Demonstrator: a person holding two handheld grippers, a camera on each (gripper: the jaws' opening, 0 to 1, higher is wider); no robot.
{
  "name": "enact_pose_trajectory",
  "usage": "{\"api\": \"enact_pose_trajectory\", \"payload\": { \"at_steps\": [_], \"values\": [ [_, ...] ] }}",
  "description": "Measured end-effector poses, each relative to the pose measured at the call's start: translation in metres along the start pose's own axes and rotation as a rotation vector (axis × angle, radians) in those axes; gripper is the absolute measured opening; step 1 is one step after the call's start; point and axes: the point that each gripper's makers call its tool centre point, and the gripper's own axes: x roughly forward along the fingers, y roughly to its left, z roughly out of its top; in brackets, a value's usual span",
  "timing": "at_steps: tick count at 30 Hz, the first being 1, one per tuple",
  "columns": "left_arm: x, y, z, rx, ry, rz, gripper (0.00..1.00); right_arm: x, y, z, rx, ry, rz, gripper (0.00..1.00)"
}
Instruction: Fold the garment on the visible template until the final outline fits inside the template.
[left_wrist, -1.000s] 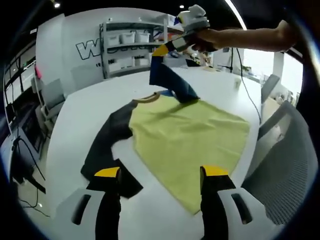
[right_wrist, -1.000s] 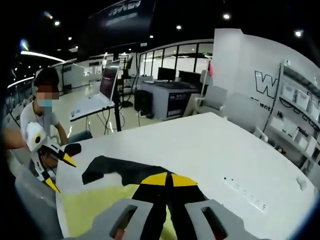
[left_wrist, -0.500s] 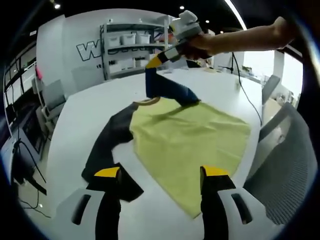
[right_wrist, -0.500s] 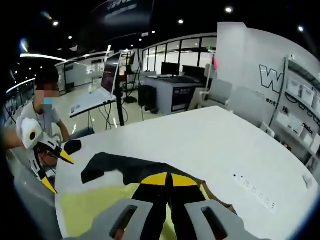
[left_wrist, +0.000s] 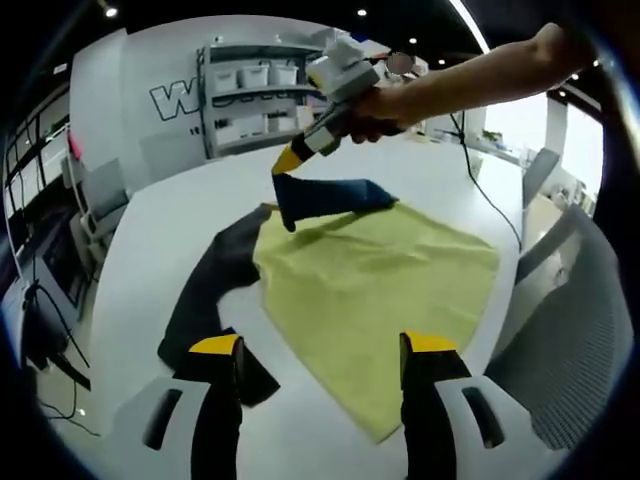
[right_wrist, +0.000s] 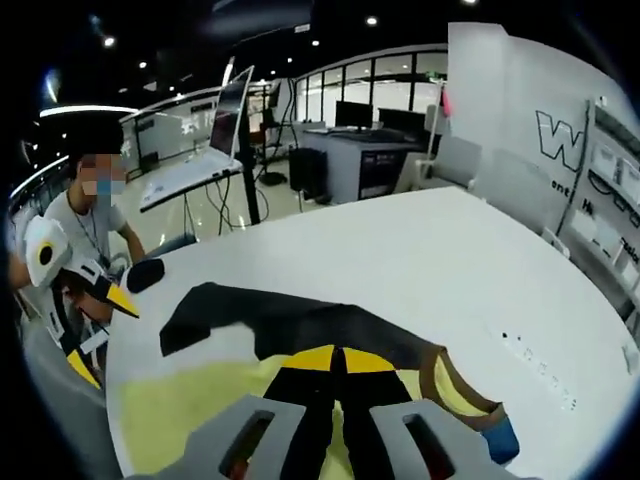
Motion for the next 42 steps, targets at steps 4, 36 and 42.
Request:
{"api": "enact_pose_trajectory", "payload": {
  "at_steps": [4,36,42],
  "values": [
    [0.005,-0.002,0.003,-0.006,-0.004,-0.002,0.62,0.007,0.003,-0.006,0.025,0.011,0.02,0.0],
    [0.053,0.004,0.032,0.07,-0.017,-0.052,0.58,-0.051,-0.056,-0.049,-0.141,0.056,-0.007,0.1],
    [0.065,0.01,0.041,0.095,-0.015,-0.065,0.56,-0.062,-0.074,-0.067,-0.161,0.097,-0.022,0.11]
  ]
}}
